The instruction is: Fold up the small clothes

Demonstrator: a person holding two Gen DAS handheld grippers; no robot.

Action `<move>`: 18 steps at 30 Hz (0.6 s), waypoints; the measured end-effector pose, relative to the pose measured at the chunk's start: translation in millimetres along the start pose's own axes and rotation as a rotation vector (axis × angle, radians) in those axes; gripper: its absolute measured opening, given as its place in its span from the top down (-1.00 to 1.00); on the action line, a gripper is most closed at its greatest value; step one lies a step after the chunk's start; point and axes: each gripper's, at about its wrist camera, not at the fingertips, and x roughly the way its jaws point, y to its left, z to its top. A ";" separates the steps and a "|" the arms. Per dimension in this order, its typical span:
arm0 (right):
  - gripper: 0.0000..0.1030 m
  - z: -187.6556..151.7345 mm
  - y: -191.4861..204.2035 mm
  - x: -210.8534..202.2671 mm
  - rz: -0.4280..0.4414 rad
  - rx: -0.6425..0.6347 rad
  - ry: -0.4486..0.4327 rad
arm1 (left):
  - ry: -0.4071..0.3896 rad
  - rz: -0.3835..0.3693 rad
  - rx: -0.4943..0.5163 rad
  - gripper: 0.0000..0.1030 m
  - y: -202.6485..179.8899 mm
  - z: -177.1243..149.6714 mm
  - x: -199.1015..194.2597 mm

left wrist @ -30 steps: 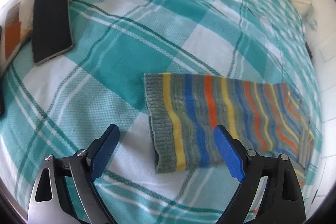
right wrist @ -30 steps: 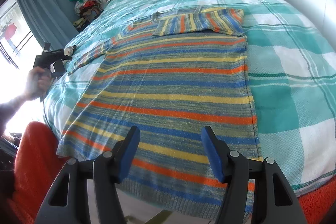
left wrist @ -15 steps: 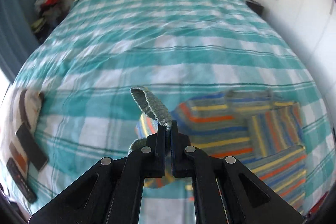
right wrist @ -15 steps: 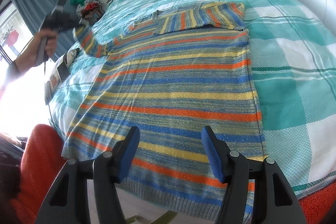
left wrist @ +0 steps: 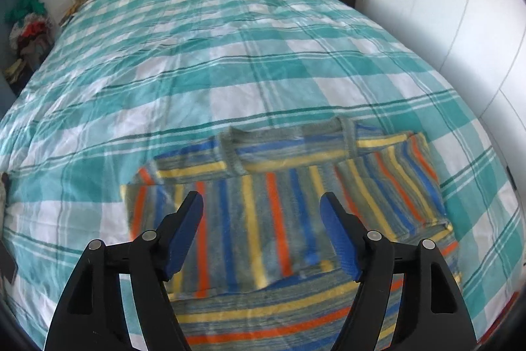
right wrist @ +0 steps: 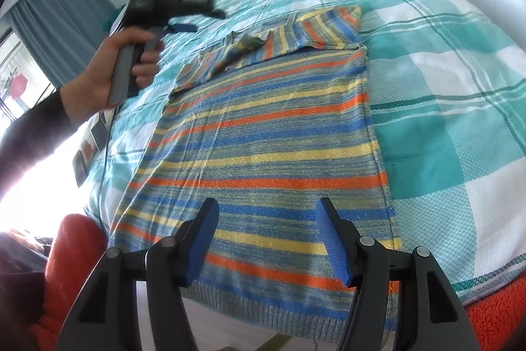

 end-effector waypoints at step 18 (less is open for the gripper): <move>-0.19 16.1 -6.2 5.2 -0.141 -0.016 0.002 | 0.100 0.023 -0.123 -0.68 79.0 -166.7 -54.7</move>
